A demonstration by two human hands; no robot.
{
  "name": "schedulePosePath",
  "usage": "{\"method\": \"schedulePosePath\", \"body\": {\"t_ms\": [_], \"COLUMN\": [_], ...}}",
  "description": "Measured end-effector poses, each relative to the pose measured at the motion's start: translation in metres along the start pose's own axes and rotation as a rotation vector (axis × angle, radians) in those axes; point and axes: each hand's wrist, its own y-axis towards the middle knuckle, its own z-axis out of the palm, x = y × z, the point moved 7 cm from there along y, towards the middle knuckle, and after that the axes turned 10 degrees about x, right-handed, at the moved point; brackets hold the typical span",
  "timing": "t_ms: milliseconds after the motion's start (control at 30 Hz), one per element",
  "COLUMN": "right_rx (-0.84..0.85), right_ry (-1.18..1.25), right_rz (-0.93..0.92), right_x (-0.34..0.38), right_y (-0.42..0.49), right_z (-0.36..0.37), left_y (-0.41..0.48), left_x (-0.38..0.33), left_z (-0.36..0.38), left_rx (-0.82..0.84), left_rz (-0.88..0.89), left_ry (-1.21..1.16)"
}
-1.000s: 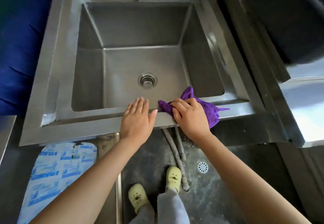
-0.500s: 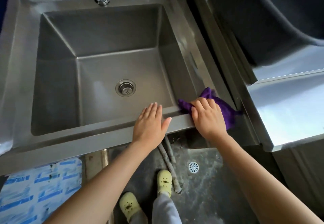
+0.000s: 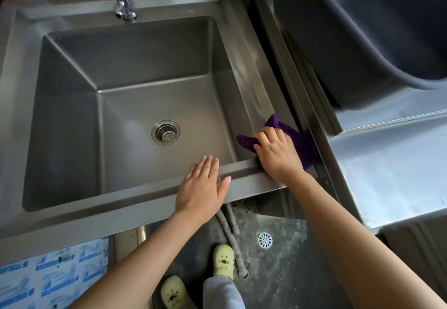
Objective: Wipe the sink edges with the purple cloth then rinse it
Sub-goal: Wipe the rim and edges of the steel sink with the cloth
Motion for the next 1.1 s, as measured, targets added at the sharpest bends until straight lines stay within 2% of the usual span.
{"method": "schedulePosePath", "body": {"t_ms": [167, 367, 933, 1033, 1100], "right_rx": [-0.015, 0.005, 0.024, 0.039, 0.039], "right_ry": [0.015, 0.159, 0.287, 0.458, 0.72], "right_rz": [-0.021, -0.024, -0.018, -0.03, -0.024], "right_x": [0.005, 0.011, 0.01, 0.005, -0.001], "right_y": [0.037, 0.075, 0.111, 0.111, 0.104], "right_z": [-0.004, -0.008, -0.017, -0.023, -0.032], "left_y": [-0.001, -0.002, -0.003, 0.001, 0.016], "left_x": [0.0, -0.001, 0.002, 0.002, -0.002], "left_z": [-0.003, -0.003, 0.001, -0.007, -0.021], "left_rx": [-0.01, -0.001, 0.066, 0.105, 0.088], "left_rz": [0.004, 0.002, -0.041, -0.048, -0.058], "left_ry": [-0.005, 0.006, 0.012, -0.173, -0.325]}}
